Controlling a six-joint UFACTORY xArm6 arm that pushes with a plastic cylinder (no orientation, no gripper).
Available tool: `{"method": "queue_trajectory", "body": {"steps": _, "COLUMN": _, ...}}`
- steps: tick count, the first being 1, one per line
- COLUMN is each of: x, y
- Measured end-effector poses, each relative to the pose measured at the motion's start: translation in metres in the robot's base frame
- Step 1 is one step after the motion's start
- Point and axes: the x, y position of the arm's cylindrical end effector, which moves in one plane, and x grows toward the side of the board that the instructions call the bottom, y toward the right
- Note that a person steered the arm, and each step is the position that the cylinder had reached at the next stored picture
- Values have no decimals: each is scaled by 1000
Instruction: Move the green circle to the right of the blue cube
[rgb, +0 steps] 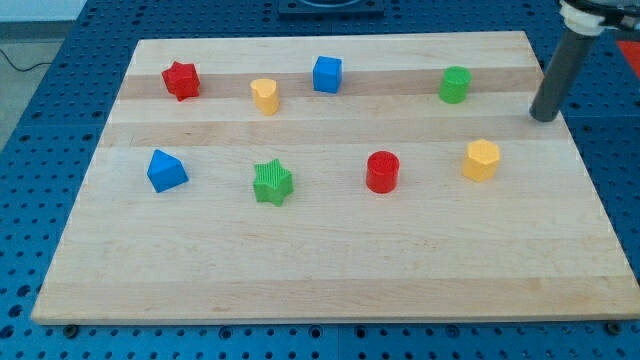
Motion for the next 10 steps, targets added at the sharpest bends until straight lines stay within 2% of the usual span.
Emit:
{"method": "queue_trajectory", "body": {"steps": 1, "x": 5, "y": -22}}
{"method": "queue_trajectory", "body": {"steps": 3, "x": -59, "y": -99}}
{"method": "queue_trajectory", "body": {"steps": 4, "x": -66, "y": -138}}
{"method": "queue_trajectory", "body": {"steps": 5, "x": -68, "y": -114}}
{"method": "queue_trajectory", "body": {"steps": 6, "x": -103, "y": -69}}
{"method": "queue_trajectory", "body": {"steps": 7, "x": -125, "y": -85}}
{"method": "queue_trajectory", "body": {"steps": 8, "x": -121, "y": -100}}
{"method": "queue_trajectory", "body": {"steps": 9, "x": -120, "y": -68}}
{"method": "queue_trajectory", "body": {"steps": 10, "x": -119, "y": -82}}
